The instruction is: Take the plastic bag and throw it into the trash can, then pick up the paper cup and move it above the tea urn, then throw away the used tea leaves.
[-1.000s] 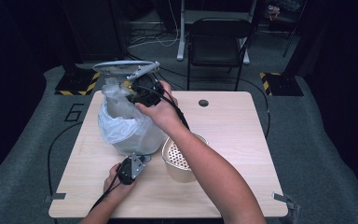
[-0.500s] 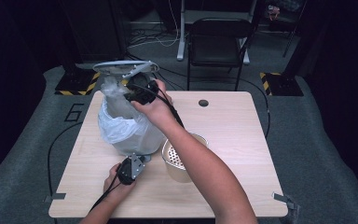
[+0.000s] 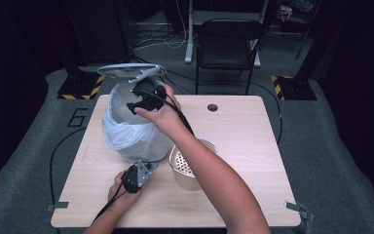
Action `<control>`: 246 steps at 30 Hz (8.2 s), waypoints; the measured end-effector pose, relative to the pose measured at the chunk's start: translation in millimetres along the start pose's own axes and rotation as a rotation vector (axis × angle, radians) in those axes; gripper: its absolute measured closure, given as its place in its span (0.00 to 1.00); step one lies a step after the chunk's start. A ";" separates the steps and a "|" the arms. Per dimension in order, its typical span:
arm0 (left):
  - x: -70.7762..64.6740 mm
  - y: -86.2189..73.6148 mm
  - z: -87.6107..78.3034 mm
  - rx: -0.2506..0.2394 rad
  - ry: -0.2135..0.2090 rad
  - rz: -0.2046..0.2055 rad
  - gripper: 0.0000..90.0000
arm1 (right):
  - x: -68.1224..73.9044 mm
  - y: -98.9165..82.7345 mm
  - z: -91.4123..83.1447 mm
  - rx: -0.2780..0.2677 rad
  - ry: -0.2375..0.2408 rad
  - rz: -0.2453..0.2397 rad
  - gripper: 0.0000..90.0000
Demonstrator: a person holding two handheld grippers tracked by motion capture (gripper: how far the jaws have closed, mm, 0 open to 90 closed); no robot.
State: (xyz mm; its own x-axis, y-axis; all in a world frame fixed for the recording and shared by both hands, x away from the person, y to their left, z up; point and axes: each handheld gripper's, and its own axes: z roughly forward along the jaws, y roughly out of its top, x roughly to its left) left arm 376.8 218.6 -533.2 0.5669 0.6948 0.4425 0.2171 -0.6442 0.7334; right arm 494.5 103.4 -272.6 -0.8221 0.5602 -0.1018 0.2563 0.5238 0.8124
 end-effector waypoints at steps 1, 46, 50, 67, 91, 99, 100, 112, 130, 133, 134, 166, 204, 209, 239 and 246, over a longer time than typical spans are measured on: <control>-0.1 0.0 0.0 0.000 0.000 0.000 1.00 | 0.2 -0.4 -1.3 0.002 0.001 -0.003 0.46; -1.5 -0.6 0.9 -0.011 0.013 -0.002 1.00 | -15.9 -108.5 -124.1 -0.029 -0.070 0.043 0.44; -2.0 -0.5 0.8 -0.009 0.012 0.001 1.00 | -19.7 -120.7 -133.9 -0.041 -0.083 0.063 0.44; -1.7 -0.5 0.2 -0.003 0.008 0.009 1.00 | -27.8 -169.6 -151.6 -0.054 -0.142 0.111 0.44; -1.4 -0.7 -0.3 -0.002 0.000 0.004 1.00 | -10.9 -260.5 -159.2 -0.093 -0.144 0.142 0.37; -1.4 -0.8 -0.5 -0.002 -0.003 0.001 1.00 | -3.3 -298.3 -166.2 -0.111 -0.135 0.204 0.30; -1.4 -0.8 -0.5 -0.002 -0.003 0.001 1.00 | -2.6 -302.7 -166.9 -0.114 -0.127 0.215 0.29; -1.5 -0.8 -0.7 -0.002 -0.003 0.002 1.00 | 12.8 -327.4 -162.4 -0.060 -0.074 0.199 0.17; -1.3 -0.9 -0.9 -0.001 -0.005 -0.001 1.00 | 16.4 -352.8 -144.4 -0.003 -0.041 0.181 0.21; -1.3 -0.9 -0.8 -0.002 -0.006 -0.002 1.00 | 16.1 -354.0 -143.3 -0.005 -0.035 0.177 0.21; -0.9 -0.8 -1.1 0.000 -0.006 0.002 1.00 | 16.0 -355.3 -142.0 0.002 -0.035 0.162 0.22; -0.8 -0.7 -1.1 -0.001 -0.004 0.002 1.00 | -19.0 -339.4 -149.9 0.054 -0.072 0.067 0.35; -0.5 -0.9 -1.0 -0.001 -0.010 -0.010 1.00 | -103.7 -237.5 -130.1 -0.033 -0.133 0.005 0.37; -0.6 -1.0 -0.9 -0.004 -0.011 -0.011 1.00 | -111.7 -229.2 -122.5 -0.052 -0.139 0.001 0.38; -0.5 -0.8 -1.1 -0.001 -0.005 -0.001 1.00 | -120.7 -205.6 -101.9 -0.107 -0.123 -0.122 0.42; -0.9 -0.9 -0.9 -0.004 0.002 -0.002 1.00 | -108.6 -196.6 -104.5 -0.138 -0.115 -0.217 0.43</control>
State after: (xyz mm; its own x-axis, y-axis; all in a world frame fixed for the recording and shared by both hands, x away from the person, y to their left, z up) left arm 375.4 218.8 -533.8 0.5651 0.6966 0.4422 0.2147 -0.6416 0.7363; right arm 480.3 -127.4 -361.2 -0.7850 0.5177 -0.3402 0.0022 0.5515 0.8342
